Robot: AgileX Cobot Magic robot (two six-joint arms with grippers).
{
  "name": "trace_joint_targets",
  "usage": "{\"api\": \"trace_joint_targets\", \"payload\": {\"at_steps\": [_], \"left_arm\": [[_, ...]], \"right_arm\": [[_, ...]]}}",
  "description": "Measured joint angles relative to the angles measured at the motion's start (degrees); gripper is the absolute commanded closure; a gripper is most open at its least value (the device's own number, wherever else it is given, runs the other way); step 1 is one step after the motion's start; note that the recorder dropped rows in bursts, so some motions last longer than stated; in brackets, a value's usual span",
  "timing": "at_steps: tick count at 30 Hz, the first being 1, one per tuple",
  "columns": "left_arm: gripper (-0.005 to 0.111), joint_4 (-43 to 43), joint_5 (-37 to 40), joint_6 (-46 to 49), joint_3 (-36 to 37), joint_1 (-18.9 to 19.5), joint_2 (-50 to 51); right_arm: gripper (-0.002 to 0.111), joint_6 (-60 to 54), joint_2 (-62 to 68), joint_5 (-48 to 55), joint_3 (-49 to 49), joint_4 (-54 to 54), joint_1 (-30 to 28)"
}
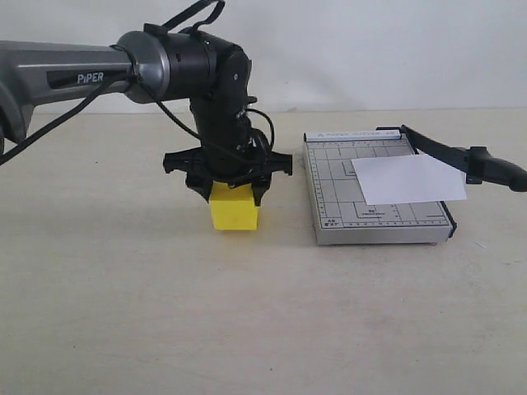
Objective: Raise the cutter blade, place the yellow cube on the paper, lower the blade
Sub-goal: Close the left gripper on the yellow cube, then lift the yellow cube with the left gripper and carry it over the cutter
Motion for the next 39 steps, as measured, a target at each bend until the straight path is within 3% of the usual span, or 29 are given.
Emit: {"api": "trace_joint_targets", "payload": {"at_steps": [9,24,30,39], "left_arm": [[0.102,-8.83,-4.32,10.92,-12.72,0.0,-0.81],[0.102,-9.39,-3.41,15.09,-25.82,-4.93,6.22],[0.102,-9.65,-10.51,15.74,-28.59,-4.93,6.87],[0.102,-18.47,-20.77,15.83,-28.62,-4.93,10.42]], "right_arm": [[0.107,0.0,0.0,0.0,0.0,0.0,0.0],[0.107,0.0,0.0,0.0,0.0,0.0,0.0],[0.107,0.0,0.0,0.0,0.0,0.0,0.0],[0.107,0.0,0.0,0.0,0.0,0.0,0.0]]}}
